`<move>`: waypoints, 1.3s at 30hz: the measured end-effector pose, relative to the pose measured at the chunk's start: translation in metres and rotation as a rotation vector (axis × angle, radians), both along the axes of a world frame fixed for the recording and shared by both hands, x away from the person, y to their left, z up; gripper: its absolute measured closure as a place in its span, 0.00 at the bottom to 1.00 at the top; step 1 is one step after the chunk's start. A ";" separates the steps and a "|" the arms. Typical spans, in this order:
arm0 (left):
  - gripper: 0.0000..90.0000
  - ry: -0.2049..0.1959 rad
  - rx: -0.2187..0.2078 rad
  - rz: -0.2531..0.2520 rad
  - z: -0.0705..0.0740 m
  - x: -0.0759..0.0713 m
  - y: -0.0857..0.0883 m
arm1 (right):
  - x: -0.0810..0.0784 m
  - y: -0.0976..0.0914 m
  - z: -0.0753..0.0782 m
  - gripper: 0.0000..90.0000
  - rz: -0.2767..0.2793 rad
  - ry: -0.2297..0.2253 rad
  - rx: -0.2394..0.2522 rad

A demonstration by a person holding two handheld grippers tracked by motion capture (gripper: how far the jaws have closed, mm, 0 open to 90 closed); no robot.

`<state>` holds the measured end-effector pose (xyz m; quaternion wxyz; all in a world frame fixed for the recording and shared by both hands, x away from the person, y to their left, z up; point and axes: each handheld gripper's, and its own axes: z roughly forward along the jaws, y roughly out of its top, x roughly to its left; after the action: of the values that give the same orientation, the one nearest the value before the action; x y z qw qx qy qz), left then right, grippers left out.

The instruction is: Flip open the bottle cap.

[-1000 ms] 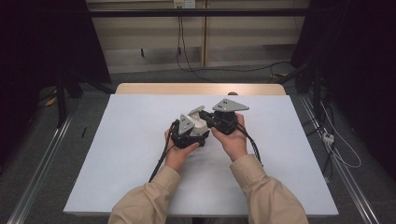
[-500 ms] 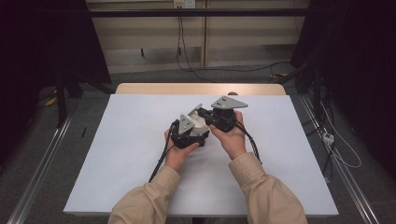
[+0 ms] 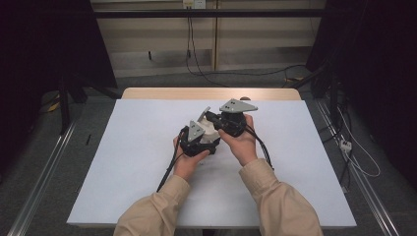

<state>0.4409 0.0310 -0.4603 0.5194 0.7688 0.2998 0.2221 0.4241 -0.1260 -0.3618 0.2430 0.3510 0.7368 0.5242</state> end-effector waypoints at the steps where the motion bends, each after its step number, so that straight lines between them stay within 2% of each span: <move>1: 0.21 0.000 0.001 0.000 0.000 0.000 0.000 | 0.001 0.000 0.000 1.00 0.001 -0.001 0.001; 21: 0.21 0.011 -0.010 0.010 0.000 0.000 0.000 | 0.008 0.005 0.002 1.00 0.009 0.003 0.013; 39: 0.21 0.010 -0.006 0.009 0.000 0.000 0.000 | 0.009 0.006 0.003 1.00 0.010 0.001 0.004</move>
<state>0.4409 0.0306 -0.4605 0.5190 0.7671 0.3066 0.2196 0.4327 -0.1204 -0.3587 0.2393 0.3479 0.7377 0.5268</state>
